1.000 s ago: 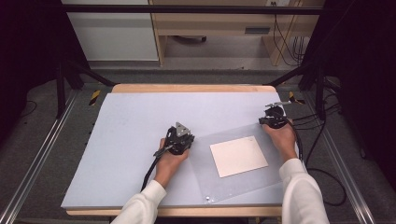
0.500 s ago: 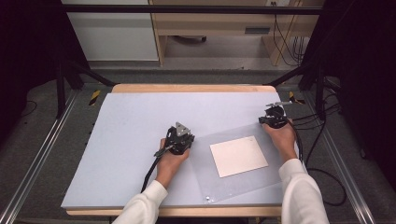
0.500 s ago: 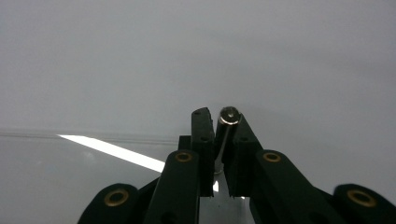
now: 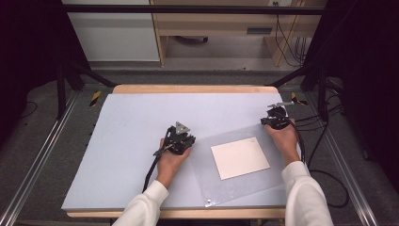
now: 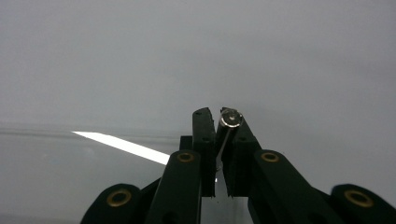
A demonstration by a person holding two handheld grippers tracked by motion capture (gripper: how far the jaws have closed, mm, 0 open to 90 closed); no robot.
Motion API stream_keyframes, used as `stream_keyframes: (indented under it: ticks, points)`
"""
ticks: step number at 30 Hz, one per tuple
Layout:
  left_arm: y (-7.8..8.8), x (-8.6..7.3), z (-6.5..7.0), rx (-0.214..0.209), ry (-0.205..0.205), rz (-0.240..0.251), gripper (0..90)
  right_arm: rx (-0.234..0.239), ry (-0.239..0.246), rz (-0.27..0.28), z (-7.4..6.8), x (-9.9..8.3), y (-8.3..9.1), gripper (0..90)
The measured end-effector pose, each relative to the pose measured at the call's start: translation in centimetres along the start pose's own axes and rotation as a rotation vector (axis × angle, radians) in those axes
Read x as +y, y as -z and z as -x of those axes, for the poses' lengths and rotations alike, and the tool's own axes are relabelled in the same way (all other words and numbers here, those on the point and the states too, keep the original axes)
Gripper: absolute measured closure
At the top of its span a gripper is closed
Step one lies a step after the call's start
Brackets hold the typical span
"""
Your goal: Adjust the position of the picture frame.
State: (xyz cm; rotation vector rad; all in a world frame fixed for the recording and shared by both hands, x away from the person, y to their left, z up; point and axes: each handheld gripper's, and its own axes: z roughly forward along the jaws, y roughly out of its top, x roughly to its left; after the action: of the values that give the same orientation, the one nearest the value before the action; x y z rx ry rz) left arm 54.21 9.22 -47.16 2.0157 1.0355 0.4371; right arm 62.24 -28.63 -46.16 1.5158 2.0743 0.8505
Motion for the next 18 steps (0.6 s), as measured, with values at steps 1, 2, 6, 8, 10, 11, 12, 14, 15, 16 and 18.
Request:
stream_keyframes:
  ticks: [1,2,6,8,10,11,12,14,15,16,18]
  points:
    - [0.0,0.1,-0.1,-0.007,0.007,-0.004,84.0,-0.001,-0.001,-0.001,0.0,0.0,0.0,85.1]
    - [0.1,0.1,-0.2,-0.016,0.01,-0.01,84.0,0.002,-0.001,-0.005,-0.1,0.1,0.0,85.1]
    - [0.4,0.2,-0.5,-0.026,0.014,-0.015,83.8,-0.003,0.009,-0.019,-0.3,0.4,0.2,85.2]
    - [0.6,0.3,-0.6,-0.032,0.018,-0.012,83.5,0.0,0.009,-0.031,-0.5,0.6,0.4,85.2]
    - [1.1,0.4,-0.8,-0.027,0.018,-0.014,83.2,0.002,0.016,-0.042,-0.8,1.0,0.6,85.2]
    - [1.1,0.4,-0.8,-0.027,0.018,-0.014,83.1,0.002,0.02,-0.044,-0.9,1.1,0.7,85.2]
    - [1.3,0.5,-0.9,-0.028,0.018,-0.012,83.1,0.002,0.02,-0.044,-0.9,1.1,0.7,85.2]
    - [1.8,0.7,-1.1,-0.026,0.011,-0.021,82.8,0.01,0.024,-0.047,-1.3,1.4,1.0,85.2]
    - [2.0,0.8,-1.2,-0.024,0.007,-0.022,82.8,0.013,0.029,-0.048,-1.4,1.5,1.1,85.2]
    - [2.0,0.8,-1.2,-0.024,0.007,-0.022,82.7,0.014,0.028,-0.047,-1.5,1.5,1.2,85.2]
    - [2.6,1.1,-1.3,-0.022,0.0,-0.024,82.4,0.015,0.031,-0.046,-1.8,1.7,1.5,85.2]
